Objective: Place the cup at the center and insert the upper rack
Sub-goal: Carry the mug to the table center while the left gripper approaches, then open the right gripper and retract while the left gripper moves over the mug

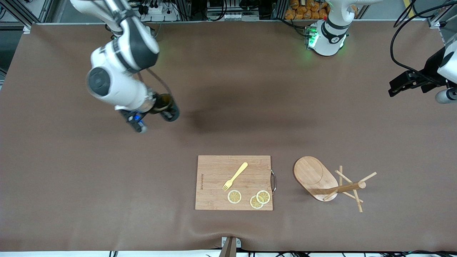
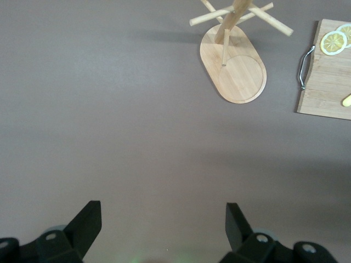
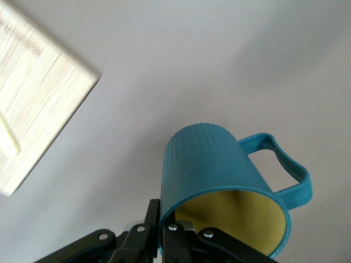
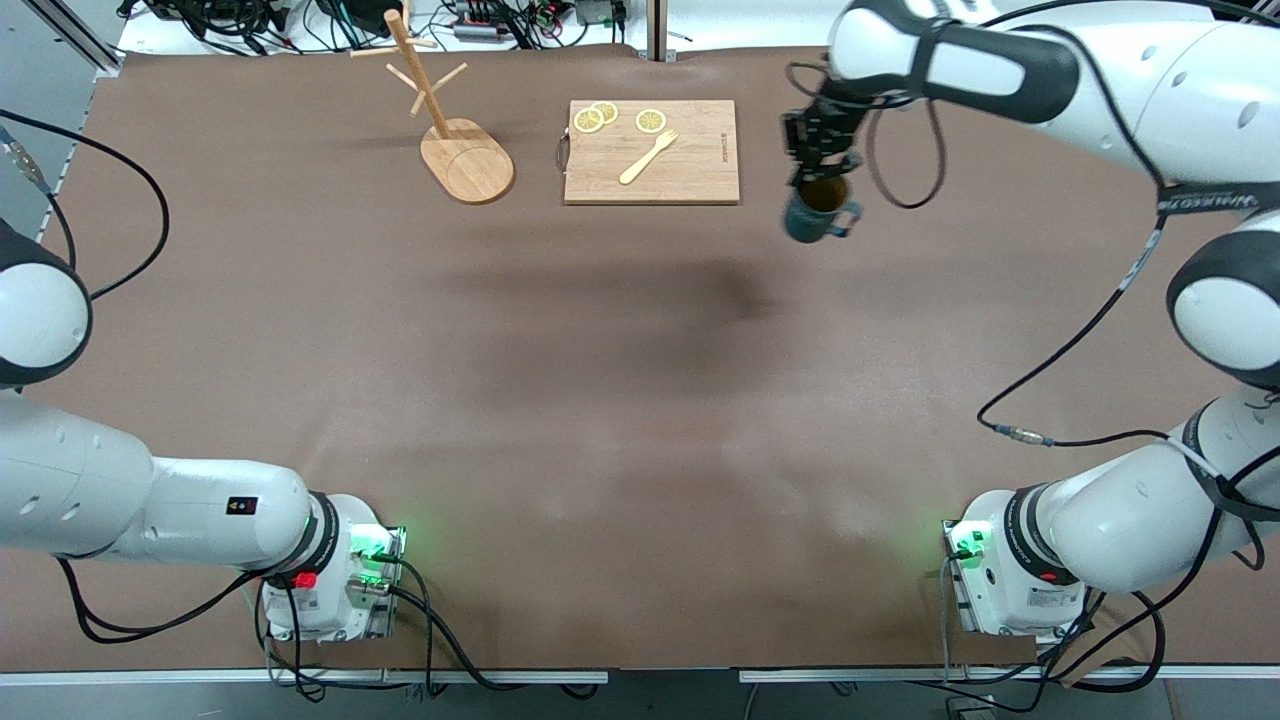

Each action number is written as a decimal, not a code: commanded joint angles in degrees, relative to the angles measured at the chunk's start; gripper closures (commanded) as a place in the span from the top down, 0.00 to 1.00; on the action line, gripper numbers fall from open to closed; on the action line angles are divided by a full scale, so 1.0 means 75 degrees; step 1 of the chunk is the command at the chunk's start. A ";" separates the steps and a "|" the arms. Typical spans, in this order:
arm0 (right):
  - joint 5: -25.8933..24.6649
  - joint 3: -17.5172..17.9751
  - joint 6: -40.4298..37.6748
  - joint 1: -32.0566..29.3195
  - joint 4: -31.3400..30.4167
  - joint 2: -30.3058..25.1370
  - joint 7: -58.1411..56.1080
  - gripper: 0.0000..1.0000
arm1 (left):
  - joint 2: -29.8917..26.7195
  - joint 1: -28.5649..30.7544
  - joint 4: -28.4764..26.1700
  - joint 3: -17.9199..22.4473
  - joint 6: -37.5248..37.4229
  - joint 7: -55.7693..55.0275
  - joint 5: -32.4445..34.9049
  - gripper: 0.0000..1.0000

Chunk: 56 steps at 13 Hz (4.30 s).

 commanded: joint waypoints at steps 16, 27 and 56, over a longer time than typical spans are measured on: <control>0.0246 -0.0131 0.1270 0.3310 0.3031 0.3702 0.2718 0.00 | -0.0147 0.0026 0.0112 -0.0131 -0.0105 -0.0031 0.0091 1.00; 0.0340 -0.0131 0.1845 0.3463 0.2996 0.4054 0.2753 0.45 | -0.0136 -0.0079 0.0112 -0.0398 -0.0094 -0.0100 -0.0026 1.00; -0.1476 -0.0260 -0.3276 -0.2675 0.0783 -0.1862 -0.8232 1.00 | 0.2699 -0.4263 0.0065 -0.2873 0.1664 -1.4987 0.1286 1.00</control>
